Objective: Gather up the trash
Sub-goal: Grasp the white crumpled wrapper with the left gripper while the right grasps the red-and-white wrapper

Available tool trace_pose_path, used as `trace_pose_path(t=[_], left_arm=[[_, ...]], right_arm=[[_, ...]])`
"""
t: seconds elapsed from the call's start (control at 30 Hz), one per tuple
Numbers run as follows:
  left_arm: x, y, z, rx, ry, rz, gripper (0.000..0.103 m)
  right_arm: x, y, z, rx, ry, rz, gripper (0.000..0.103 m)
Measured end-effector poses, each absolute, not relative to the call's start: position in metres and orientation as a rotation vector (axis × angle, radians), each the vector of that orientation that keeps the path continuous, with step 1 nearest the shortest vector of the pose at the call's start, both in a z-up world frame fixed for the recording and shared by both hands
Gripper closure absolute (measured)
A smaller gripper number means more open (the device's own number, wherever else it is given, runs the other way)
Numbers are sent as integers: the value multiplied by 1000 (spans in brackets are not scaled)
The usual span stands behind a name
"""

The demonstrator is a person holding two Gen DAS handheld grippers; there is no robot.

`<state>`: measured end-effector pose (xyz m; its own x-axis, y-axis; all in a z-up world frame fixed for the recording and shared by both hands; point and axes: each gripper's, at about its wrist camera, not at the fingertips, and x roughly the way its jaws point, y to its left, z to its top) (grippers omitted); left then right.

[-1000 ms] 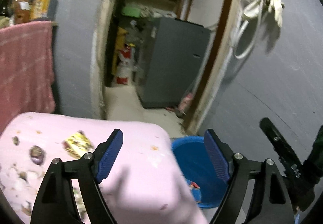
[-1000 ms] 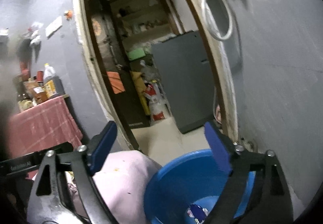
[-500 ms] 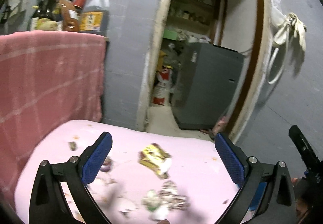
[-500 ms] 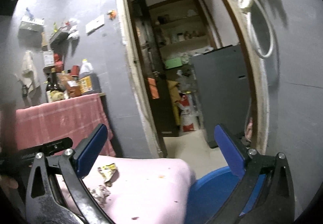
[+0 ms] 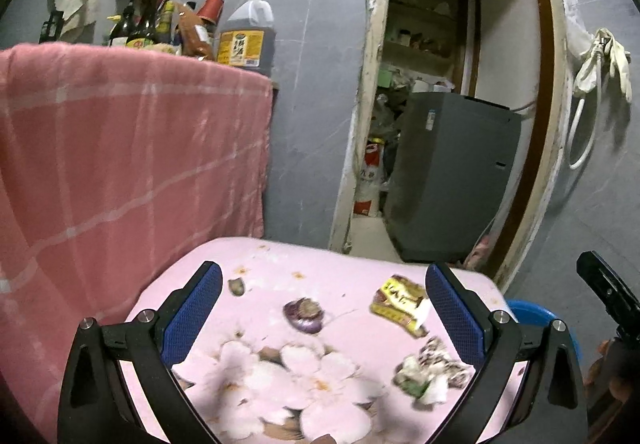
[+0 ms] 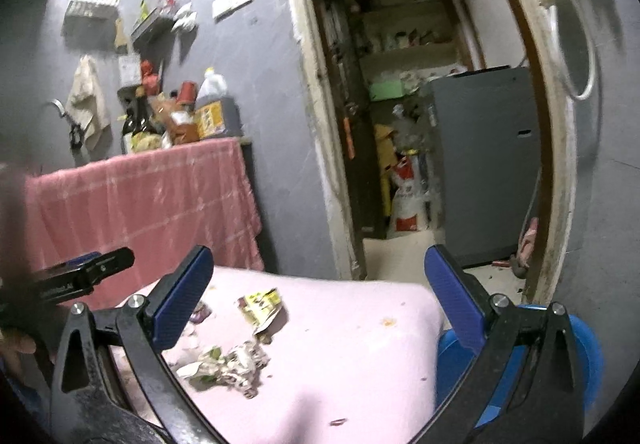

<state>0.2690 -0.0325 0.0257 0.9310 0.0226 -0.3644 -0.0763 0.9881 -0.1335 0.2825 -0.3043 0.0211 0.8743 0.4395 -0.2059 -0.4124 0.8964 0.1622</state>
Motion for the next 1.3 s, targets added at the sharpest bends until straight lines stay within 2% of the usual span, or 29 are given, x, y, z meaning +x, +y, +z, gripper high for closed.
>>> trace_pose_path(t=[0.43,0.5,0.57,0.63,0.73,1.17,1.3], left_arm=[[260,-20,-9,-145,487,39,3],[260,-22,-12,-148,501,25,3],[261,-25,-14,-149,517,6,3],[263,-29,-17,-150,539,-20,3],[265,-35,-20,-154,574,-63,3],[294,-76,-39,-111,758,-243,4],[305,-78,-43,-131,808,-257,17]], right_arm=[[304,-264,-8,-4,446,499,1],[307,-264,-13,4,477,514,4],[311,-264,-18,9,514,531,15],[313,-264,-21,5,540,535,20],[316,-266,-25,9,564,524,24],[328,-280,-31,51,630,462,24],[332,-280,-34,56,655,456,24]])
